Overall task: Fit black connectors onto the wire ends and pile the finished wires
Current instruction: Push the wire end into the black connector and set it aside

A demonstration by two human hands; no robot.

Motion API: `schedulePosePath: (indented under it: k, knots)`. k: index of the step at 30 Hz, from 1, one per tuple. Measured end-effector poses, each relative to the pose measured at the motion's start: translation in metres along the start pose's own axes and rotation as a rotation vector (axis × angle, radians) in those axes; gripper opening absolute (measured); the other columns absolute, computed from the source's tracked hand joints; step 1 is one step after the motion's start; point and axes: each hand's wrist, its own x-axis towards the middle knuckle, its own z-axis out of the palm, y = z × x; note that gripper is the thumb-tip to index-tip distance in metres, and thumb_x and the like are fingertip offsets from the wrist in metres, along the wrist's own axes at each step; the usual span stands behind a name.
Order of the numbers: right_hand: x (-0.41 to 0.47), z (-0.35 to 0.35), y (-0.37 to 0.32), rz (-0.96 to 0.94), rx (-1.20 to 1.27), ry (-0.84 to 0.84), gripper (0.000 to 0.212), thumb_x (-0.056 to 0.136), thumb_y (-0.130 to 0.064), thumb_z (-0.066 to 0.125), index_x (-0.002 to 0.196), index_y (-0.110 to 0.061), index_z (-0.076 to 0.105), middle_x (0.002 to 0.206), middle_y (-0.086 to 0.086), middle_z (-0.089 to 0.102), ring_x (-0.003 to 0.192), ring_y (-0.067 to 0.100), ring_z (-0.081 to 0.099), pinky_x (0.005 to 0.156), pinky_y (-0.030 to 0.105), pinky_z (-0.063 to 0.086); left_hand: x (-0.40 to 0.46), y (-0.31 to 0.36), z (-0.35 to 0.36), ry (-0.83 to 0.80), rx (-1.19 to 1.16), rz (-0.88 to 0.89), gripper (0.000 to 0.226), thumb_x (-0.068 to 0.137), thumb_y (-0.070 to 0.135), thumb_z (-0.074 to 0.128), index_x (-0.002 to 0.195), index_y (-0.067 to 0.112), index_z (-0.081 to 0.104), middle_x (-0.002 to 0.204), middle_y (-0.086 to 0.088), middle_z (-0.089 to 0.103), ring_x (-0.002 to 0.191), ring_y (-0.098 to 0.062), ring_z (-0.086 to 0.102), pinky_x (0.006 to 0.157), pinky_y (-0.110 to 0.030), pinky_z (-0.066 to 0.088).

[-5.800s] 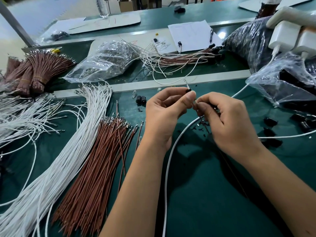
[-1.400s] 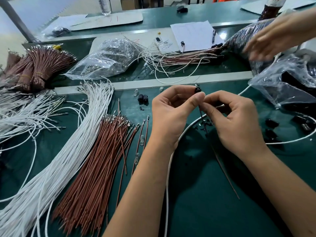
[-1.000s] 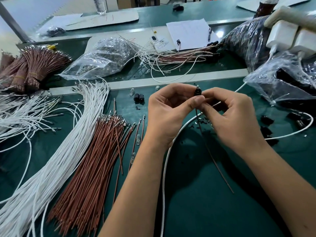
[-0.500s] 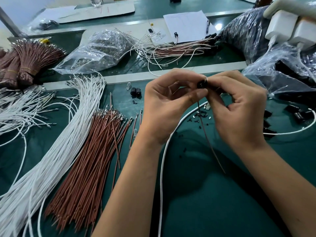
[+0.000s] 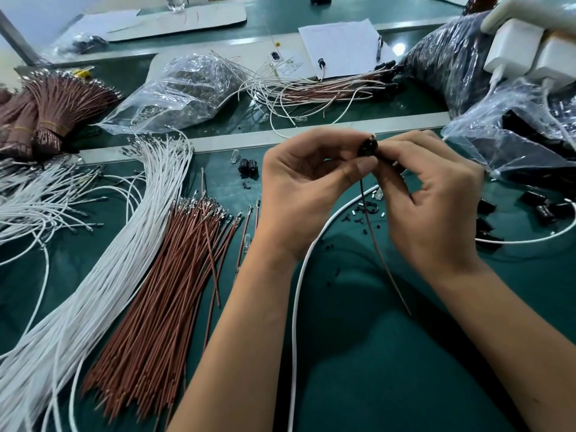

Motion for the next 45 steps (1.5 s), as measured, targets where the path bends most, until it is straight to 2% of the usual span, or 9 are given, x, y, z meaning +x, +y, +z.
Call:
schedulePosePath:
  k: [4, 14, 19, 23, 26, 29, 34, 45]
  knots:
    - [-0.0002, 0.0007, -0.0002, 0.012, 0.009, -0.005, 0.012, 0.096, -0.002, 0.067, 0.103, -0.001, 0.077, 0.096, -0.005, 0.067, 0.088, 0.017, 0.066, 0.085, 0.018, 0.048, 0.0003, -0.0004, -0.0005, 0.010, -0.008, -0.001, 0.035, 0.075, -0.021, 0.073, 0.103, -0.001, 0.069, 0.079, -0.001, 0.069, 0.077, -0.012, 0.063, 0.079, -0.024, 0.054]
    - [-0.0010, 0.0014, -0.0016, 0.011, 0.025, -0.034, 0.014, 0.100, -0.002, 0.063, 0.105, -0.001, 0.076, 0.097, 0.003, 0.069, 0.090, 0.024, 0.066, 0.083, 0.027, 0.051, 0.0002, -0.0006, -0.0003, 0.049, 0.004, -0.016, 0.031, 0.076, -0.019, 0.073, 0.101, 0.000, 0.070, 0.083, -0.007, 0.071, 0.077, -0.012, 0.066, 0.081, -0.026, 0.056]
    - [-0.0019, 0.0028, -0.0003, 0.030, 0.045, -0.022, 0.012, 0.097, -0.002, 0.067, 0.103, -0.003, 0.077, 0.095, -0.002, 0.070, 0.088, 0.020, 0.068, 0.080, 0.029, 0.054, 0.0004, -0.0015, -0.0003, 0.069, 0.002, -0.012, 0.030, 0.076, -0.020, 0.073, 0.101, -0.003, 0.070, 0.082, -0.008, 0.071, 0.076, -0.013, 0.066, 0.081, -0.025, 0.056]
    - [-0.0025, 0.0035, 0.0031, 0.076, 0.075, -0.033, 0.010, 0.096, -0.004, 0.070, 0.102, -0.004, 0.078, 0.094, -0.001, 0.073, 0.087, 0.016, 0.069, 0.080, 0.024, 0.052, 0.0004, -0.0013, -0.0001, 0.072, -0.002, -0.006, 0.030, 0.075, -0.020, 0.074, 0.097, 0.000, 0.071, 0.082, -0.005, 0.072, 0.076, -0.012, 0.067, 0.080, -0.025, 0.056]
    - [-0.0025, 0.0047, 0.0047, 0.116, 0.102, -0.049, 0.011, 0.097, -0.007, 0.071, 0.103, -0.004, 0.079, 0.094, 0.001, 0.075, 0.086, 0.013, 0.070, 0.080, 0.020, 0.049, 0.0008, -0.0006, -0.0010, 0.061, -0.006, -0.001, 0.031, 0.074, -0.020, 0.074, 0.097, 0.000, 0.071, 0.081, -0.004, 0.072, 0.076, -0.012, 0.067, 0.080, -0.025, 0.055]
    - [-0.0027, 0.0047, 0.0051, 0.126, 0.133, -0.044, 0.011, 0.096, -0.008, 0.071, 0.104, -0.005, 0.080, 0.094, 0.000, 0.075, 0.086, 0.011, 0.070, 0.080, 0.020, 0.050, 0.0001, 0.0007, 0.0000, 0.039, -0.014, 0.003, 0.033, 0.074, -0.022, 0.073, 0.099, -0.001, 0.070, 0.081, -0.007, 0.070, 0.077, -0.014, 0.065, 0.082, -0.027, 0.056]
    - [-0.0019, 0.0034, 0.0042, 0.111, 0.152, -0.025, 0.012, 0.096, -0.007, 0.071, 0.104, -0.005, 0.079, 0.094, 0.000, 0.075, 0.087, 0.010, 0.071, 0.080, 0.021, 0.051, 0.0001, 0.0036, -0.0003, -0.031, -0.004, 0.028, 0.038, 0.074, -0.023, 0.071, 0.106, -0.002, 0.067, 0.088, -0.014, 0.064, 0.082, -0.018, 0.060, 0.082, -0.026, 0.052]
    - [-0.0002, -0.0014, 0.0045, 0.017, 0.082, 0.001, 0.011, 0.095, -0.005, 0.071, 0.102, -0.005, 0.079, 0.093, -0.002, 0.073, 0.085, 0.013, 0.069, 0.080, 0.020, 0.049, -0.0006, 0.0061, -0.0009, -0.094, -0.018, 0.035, 0.040, 0.075, -0.023, 0.070, 0.108, -0.002, 0.065, 0.091, -0.014, 0.062, 0.085, -0.020, 0.059, 0.083, -0.027, 0.052]
